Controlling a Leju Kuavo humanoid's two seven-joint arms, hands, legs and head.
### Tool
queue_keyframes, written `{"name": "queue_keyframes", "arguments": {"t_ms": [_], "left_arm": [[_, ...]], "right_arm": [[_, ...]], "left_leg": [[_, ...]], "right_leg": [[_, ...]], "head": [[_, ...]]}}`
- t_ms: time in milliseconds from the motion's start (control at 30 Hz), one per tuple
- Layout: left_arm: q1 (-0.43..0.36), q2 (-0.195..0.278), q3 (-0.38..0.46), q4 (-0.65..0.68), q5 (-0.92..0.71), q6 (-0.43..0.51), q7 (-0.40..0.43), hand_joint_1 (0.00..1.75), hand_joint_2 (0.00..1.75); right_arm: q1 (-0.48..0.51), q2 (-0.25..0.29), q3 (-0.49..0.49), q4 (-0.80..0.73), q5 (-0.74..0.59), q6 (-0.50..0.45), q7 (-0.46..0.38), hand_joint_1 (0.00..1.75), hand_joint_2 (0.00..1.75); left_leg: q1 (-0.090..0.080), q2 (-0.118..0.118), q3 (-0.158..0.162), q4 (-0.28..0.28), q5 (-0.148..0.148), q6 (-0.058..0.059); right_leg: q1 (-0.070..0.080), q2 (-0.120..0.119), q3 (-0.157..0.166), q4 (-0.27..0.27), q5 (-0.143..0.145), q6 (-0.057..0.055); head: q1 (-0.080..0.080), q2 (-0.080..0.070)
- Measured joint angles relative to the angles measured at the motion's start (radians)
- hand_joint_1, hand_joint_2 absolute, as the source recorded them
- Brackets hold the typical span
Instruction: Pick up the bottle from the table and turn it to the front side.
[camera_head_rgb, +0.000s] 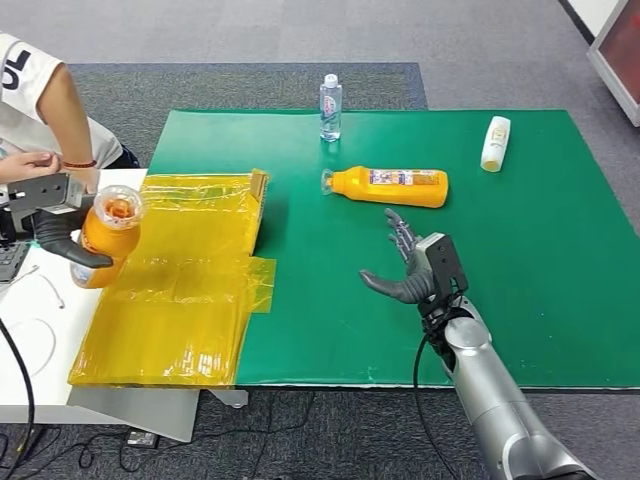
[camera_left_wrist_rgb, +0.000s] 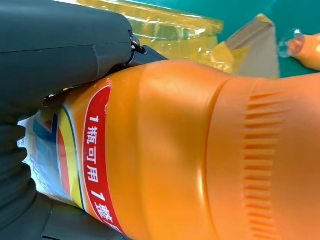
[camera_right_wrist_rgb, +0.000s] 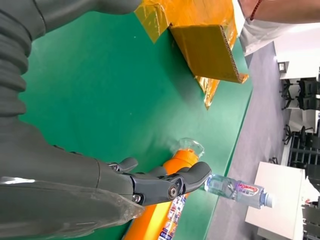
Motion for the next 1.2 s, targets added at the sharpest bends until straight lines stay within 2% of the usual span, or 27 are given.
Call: {"name": "queue_keyframes", "arguments": {"t_ms": [367,600,767,1000,1200], "left_arm": [[0.008,0.047,0.043,-0.021,-0.031,-0.005,0.001,1.75,1.75],[0.008,0.045,0.068,-0.036,-0.040,-0.015,0.029,1.75,1.75],[0.016,0.036,0.081,-0.038,-0.065,0.005,0.027,1.75,1.75],[0.071,-0.007,0.098,-0.014,-0.149,0.072,0.009,1.75,1.75],[0.108,-0.100,0.118,0.064,-0.185,0.137,0.004,1.75,1.75]], "right_arm": [[0.002,0.000,0.000,0.000,0.005,-0.009,0.004,0.00,1.75],[0.002,-0.006,-0.003,0.000,0.000,-0.025,0.007,0.00,1.75],[0.002,-0.039,-0.040,-0.003,-0.019,-0.049,0.007,0.00,1.75],[0.012,-0.097,-0.138,-0.030,-0.037,-0.053,0.003,0.00,1.75],[0.034,-0.118,-0.177,-0.067,-0.018,-0.038,0.014,0.00,1.75]], "left_leg": [[0.000,0.000,0.000,0.000,0.000,0.000],[0.000,0.000,0.000,0.000,0.000,0.000],[0.000,0.000,0.000,0.000,0.000,0.000],[0.000,0.000,-0.001,0.000,0.000,0.000],[0.000,0.000,-0.002,0.000,0.000,0.000]], "right_leg": [[0.000,0.000,0.000,0.000,0.000,0.000],[0.000,0.000,0.000,0.000,0.000,0.000],[0.000,0.000,0.000,0.000,0.000,0.000],[0.000,0.000,-0.001,0.000,0.001,0.001],[0.000,0.000,-0.002,0.000,0.002,0.001]], "head": [[0.000,0.000],[0.000,0.000],[0.000,0.000],[0.000,0.000],[0.000,0.000]]}}
